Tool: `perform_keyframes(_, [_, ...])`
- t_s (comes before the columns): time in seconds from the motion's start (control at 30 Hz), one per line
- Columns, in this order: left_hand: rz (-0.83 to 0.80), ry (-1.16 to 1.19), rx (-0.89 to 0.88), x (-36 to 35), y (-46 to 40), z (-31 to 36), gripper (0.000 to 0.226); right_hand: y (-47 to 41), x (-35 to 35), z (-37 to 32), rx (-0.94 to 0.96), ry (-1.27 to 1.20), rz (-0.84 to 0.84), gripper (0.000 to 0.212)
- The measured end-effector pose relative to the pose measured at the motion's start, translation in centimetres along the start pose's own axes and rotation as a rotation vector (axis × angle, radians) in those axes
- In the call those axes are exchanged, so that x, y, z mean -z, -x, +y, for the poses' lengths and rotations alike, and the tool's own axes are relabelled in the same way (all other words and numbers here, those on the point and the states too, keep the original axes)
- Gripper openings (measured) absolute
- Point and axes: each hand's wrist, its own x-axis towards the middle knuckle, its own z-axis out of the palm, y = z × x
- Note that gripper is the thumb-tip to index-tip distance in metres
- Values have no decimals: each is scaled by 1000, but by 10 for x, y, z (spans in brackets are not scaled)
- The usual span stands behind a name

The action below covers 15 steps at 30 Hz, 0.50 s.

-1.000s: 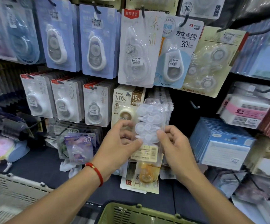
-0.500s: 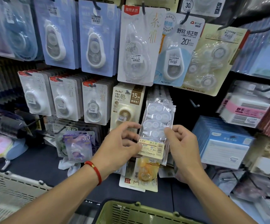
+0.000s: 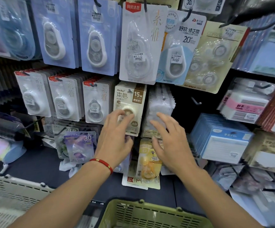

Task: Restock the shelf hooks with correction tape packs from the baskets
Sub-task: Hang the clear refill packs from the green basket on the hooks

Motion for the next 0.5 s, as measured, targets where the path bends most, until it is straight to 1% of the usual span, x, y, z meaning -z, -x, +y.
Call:
perform_keyframes(0.07, [-29,-28,-31,-5,1,-4,81,-8,-9,2,8,73,-133,62])
perform_keyframes(0.13, [-62,-52,-51,-7,3,-6,89,-15,-16,6,-24,152,-241,69])
perform_keyframes(0.23, [-97,-75,-61,-10,5,-11,98,-21,-24,13,-50,199,-331,72])
perform_keyframes(0.33, [-147,-78,-55,-8,8,-14,100,-19,-23,11,-46,167,-345,70])
perform_keyframes(0.4, [-184,-92,-47,-4,12,-13,97,-12,-19,8,-61,87,-327,62])
perform_keyframes(0.5, [-220,-111,-42,-1,21,-10,80,14,-15,7,-114,-73,-251,44])
